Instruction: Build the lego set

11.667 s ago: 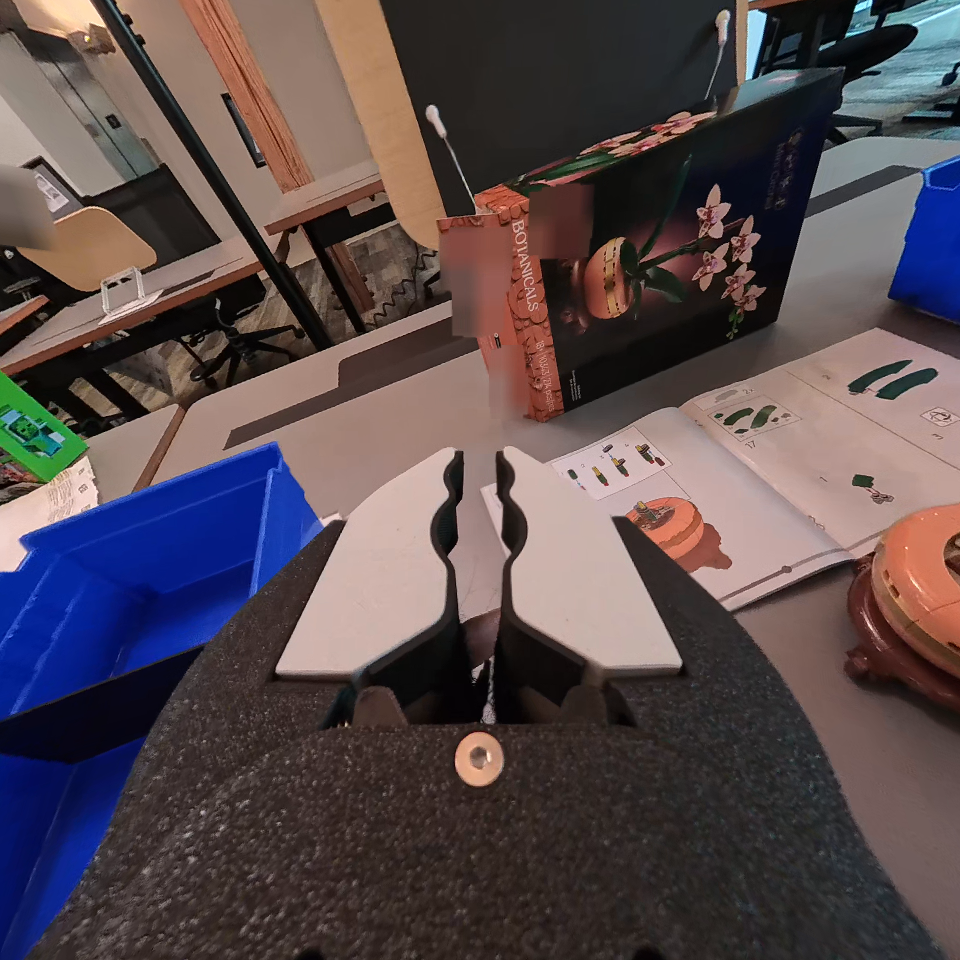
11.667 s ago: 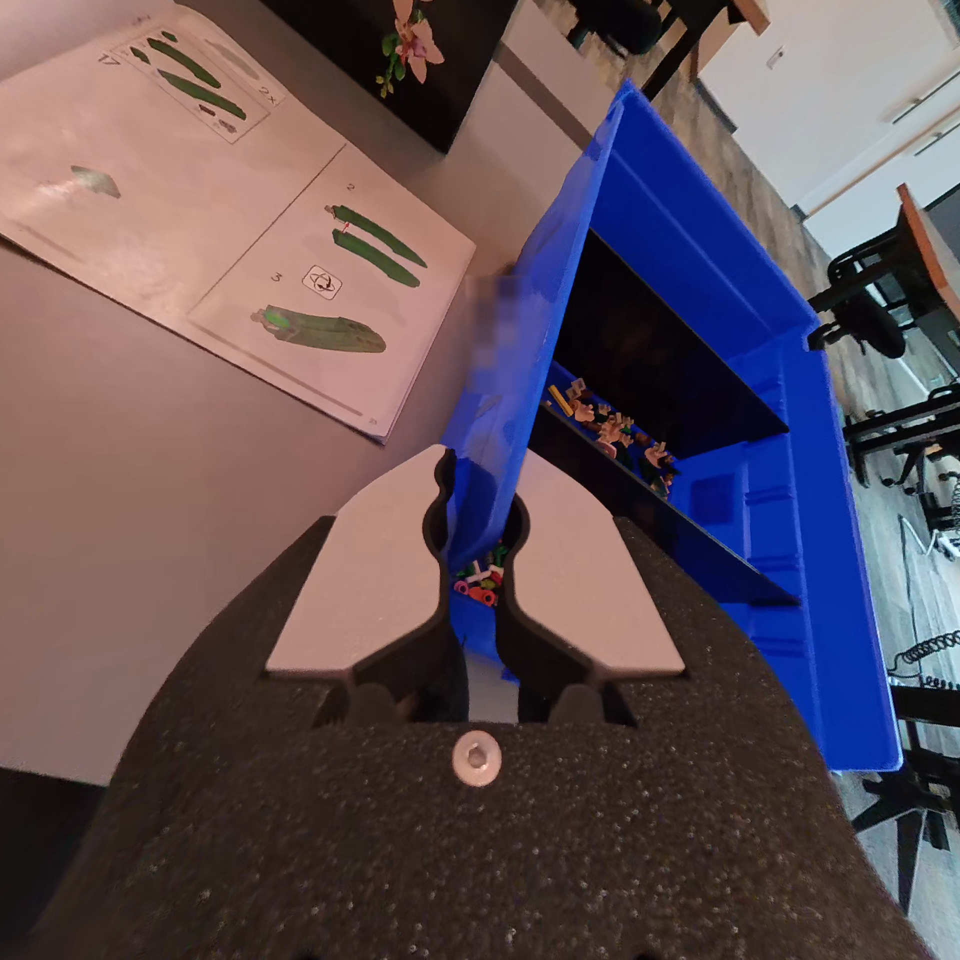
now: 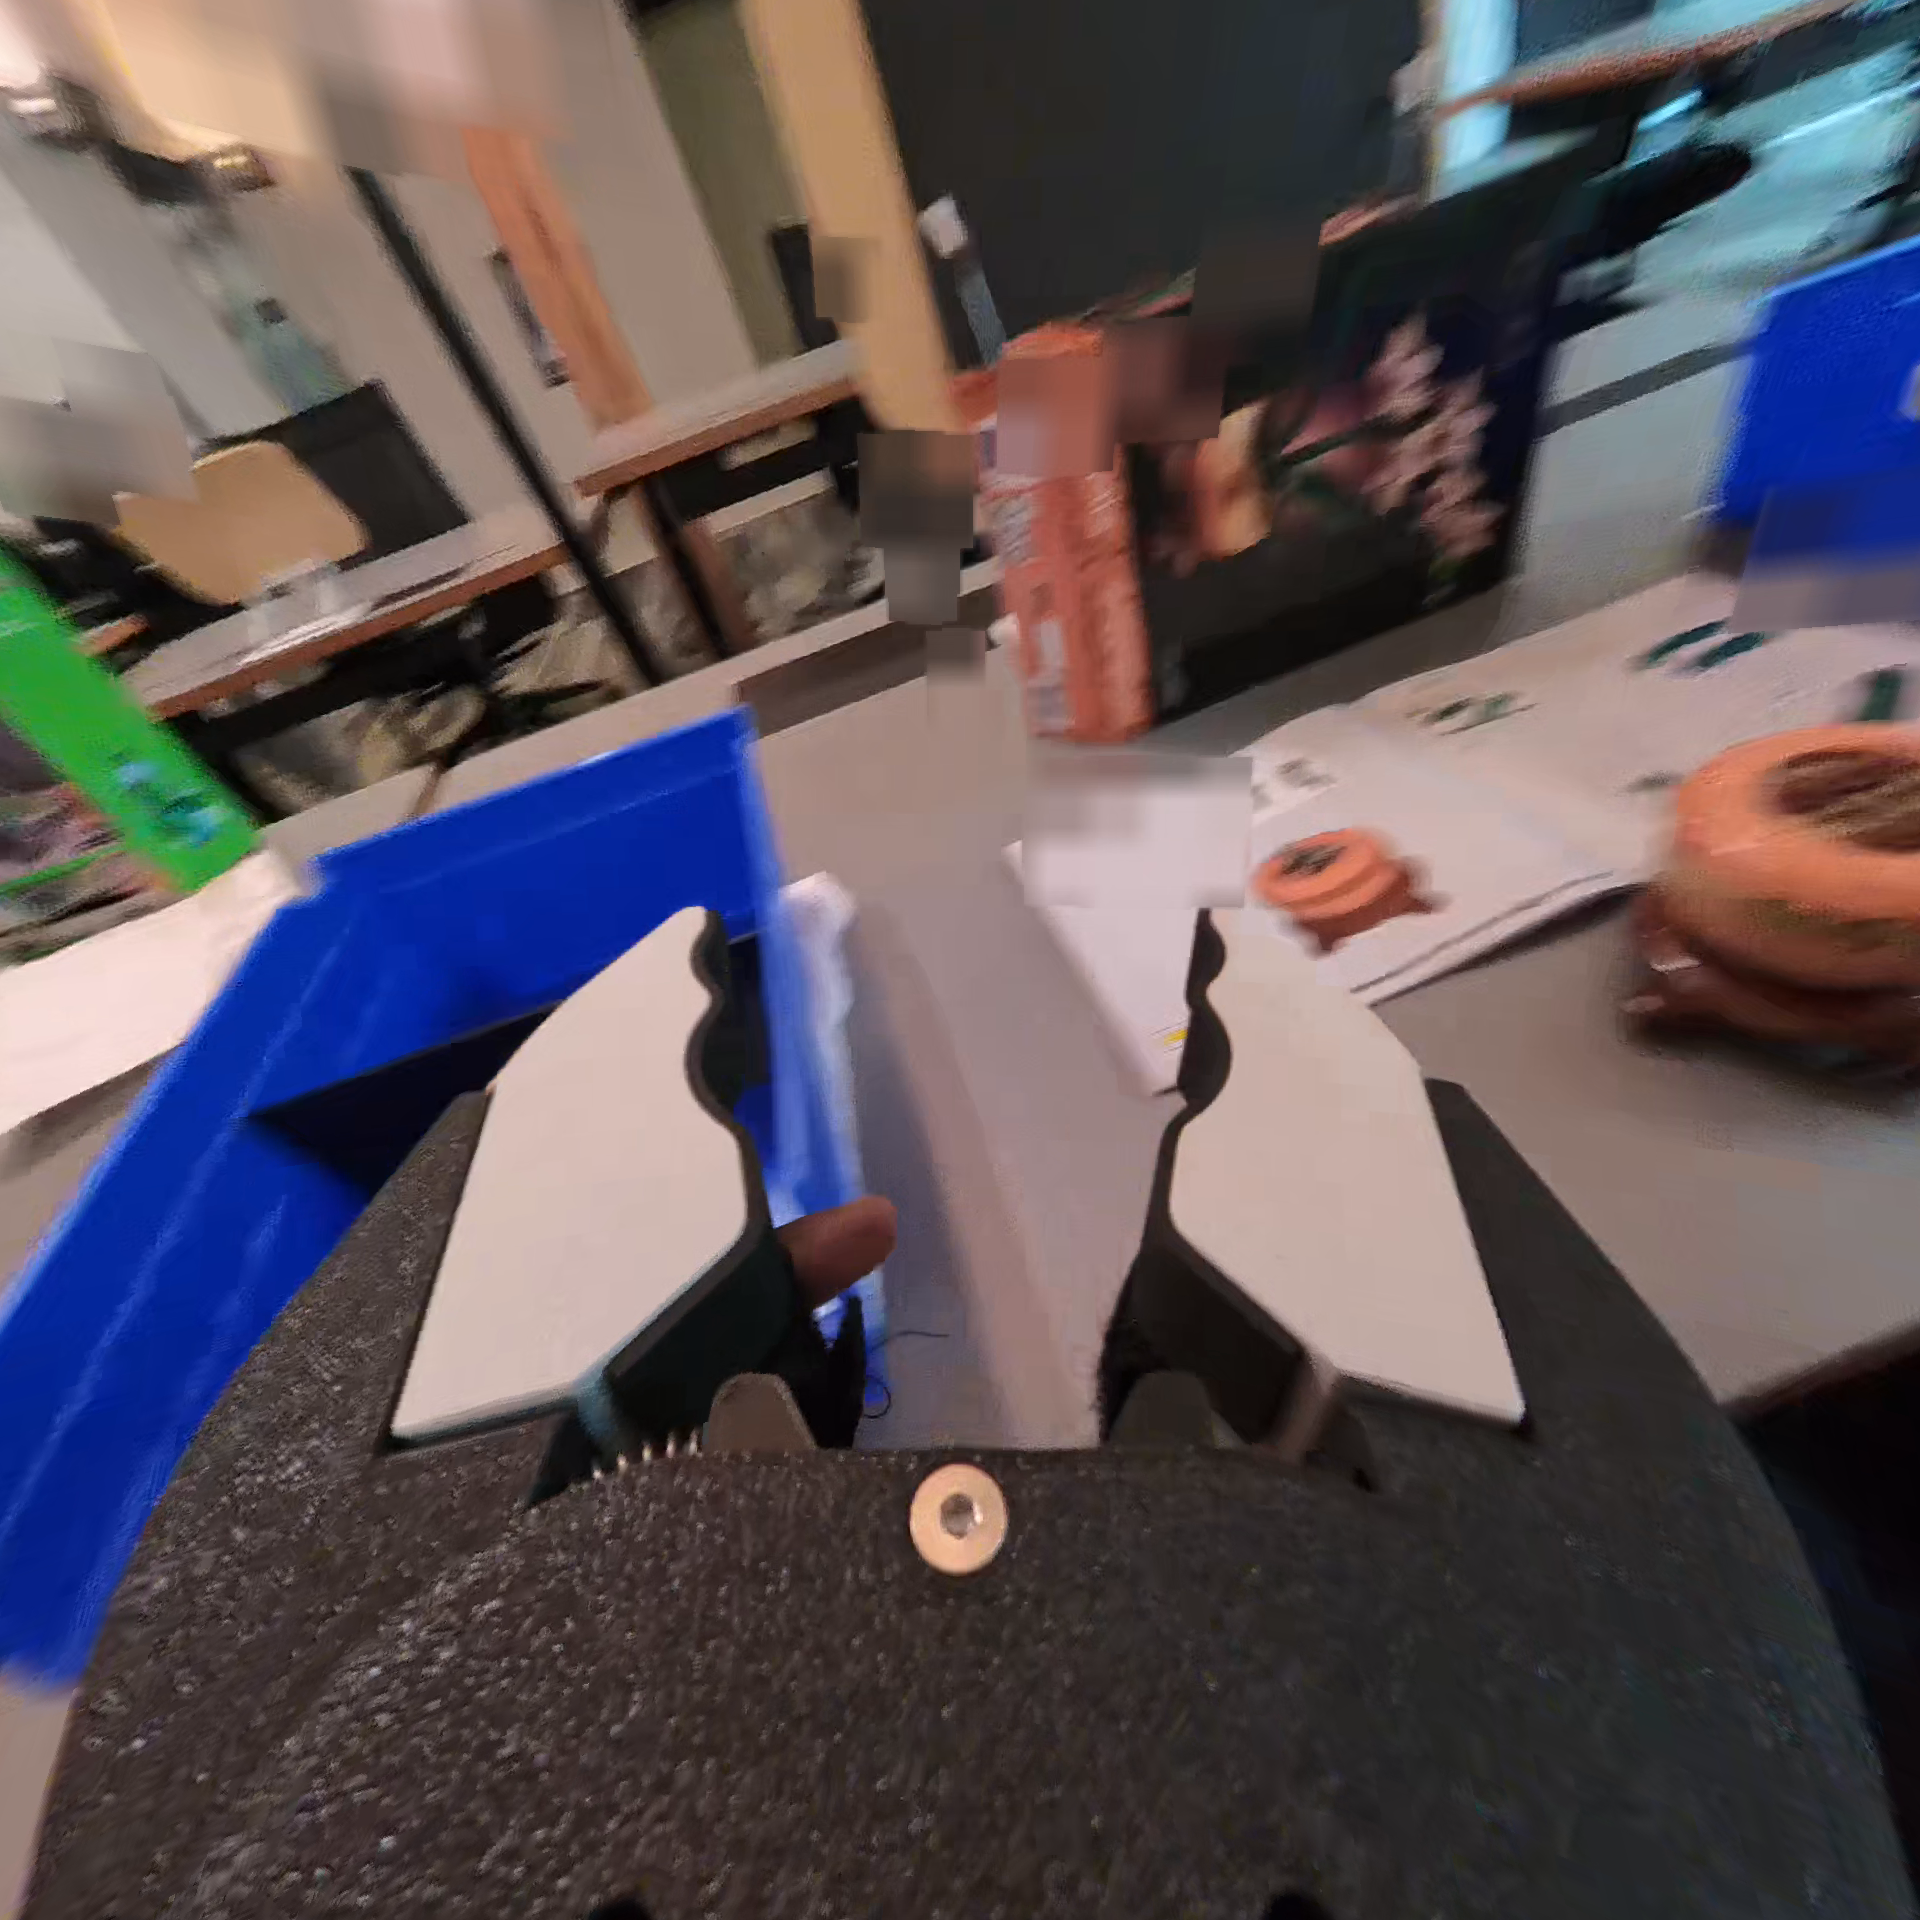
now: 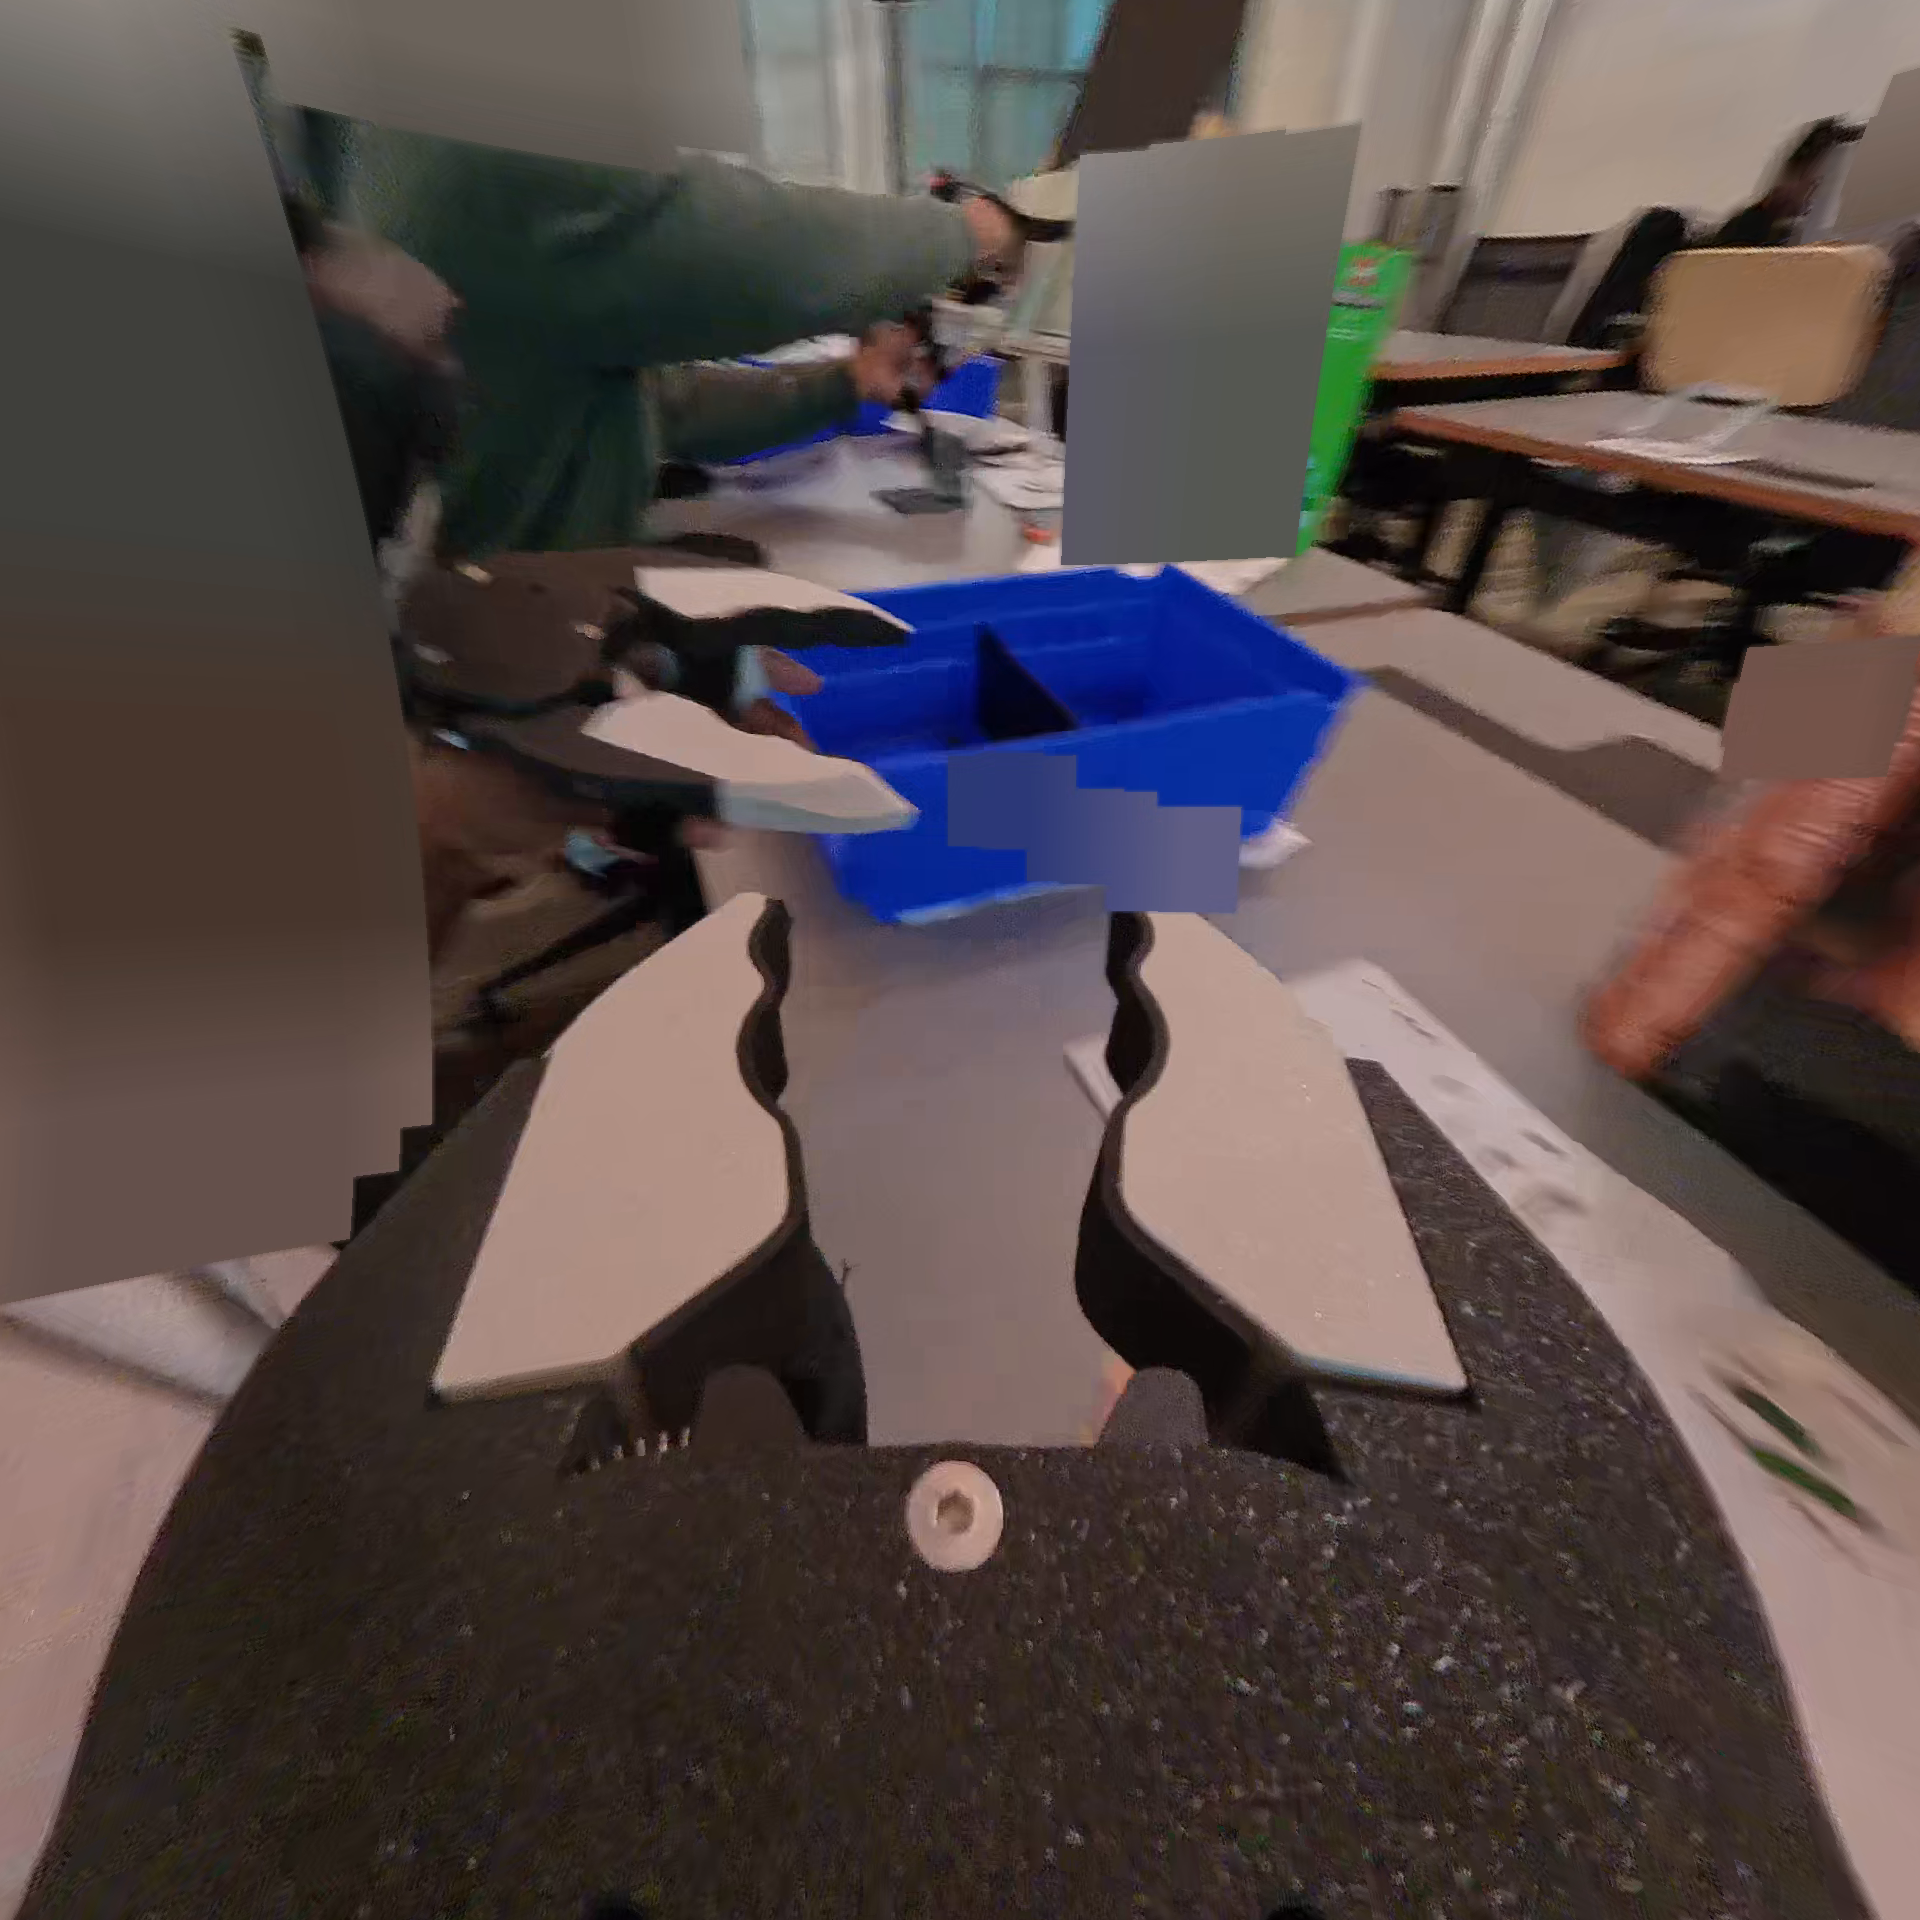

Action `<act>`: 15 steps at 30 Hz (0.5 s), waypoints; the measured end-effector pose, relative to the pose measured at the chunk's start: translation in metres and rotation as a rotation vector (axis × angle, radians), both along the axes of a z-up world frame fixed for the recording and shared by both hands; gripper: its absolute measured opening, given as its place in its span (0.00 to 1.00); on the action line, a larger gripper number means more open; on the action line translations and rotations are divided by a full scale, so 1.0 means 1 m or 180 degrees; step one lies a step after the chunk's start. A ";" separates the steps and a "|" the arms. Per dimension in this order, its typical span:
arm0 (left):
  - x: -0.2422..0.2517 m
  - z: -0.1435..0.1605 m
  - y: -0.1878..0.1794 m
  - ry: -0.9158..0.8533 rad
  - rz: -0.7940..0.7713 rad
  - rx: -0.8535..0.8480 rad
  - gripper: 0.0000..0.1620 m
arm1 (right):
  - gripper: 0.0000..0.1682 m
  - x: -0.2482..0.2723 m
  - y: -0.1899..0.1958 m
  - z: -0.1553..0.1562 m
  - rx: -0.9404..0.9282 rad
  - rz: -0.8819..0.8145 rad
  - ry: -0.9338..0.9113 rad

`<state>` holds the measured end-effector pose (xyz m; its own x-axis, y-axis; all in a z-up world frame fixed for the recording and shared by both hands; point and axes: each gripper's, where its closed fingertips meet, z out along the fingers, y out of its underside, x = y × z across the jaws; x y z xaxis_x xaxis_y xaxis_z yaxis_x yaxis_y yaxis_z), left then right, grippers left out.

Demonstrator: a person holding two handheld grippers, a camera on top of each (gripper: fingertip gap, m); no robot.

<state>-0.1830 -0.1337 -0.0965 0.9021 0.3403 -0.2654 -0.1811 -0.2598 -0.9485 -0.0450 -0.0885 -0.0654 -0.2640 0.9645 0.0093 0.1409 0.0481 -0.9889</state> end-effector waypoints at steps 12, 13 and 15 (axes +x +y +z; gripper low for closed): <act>0.163 -0.094 0.103 -0.0754 -0.2541 -0.0836 0.62 | 0.61 0.075 0.092 -0.139 0.0375 -0.0174 -0.0872; 0.167 -0.099 0.106 -0.0707 -0.2637 -0.0891 0.61 | 0.60 0.070 0.091 -0.139 0.0413 -0.0110 -0.0820; 0.167 -0.107 0.112 -0.0585 -0.2719 -0.0997 0.59 | 0.59 0.061 0.089 -0.140 0.0466 0.0029 -0.0821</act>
<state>-0.0159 -0.0214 -0.2038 0.8507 -0.5222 -0.0609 -0.2828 -0.3568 -0.8903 0.0158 0.0007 -0.2057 -0.2844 0.9554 0.0796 0.3856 0.1900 -0.9029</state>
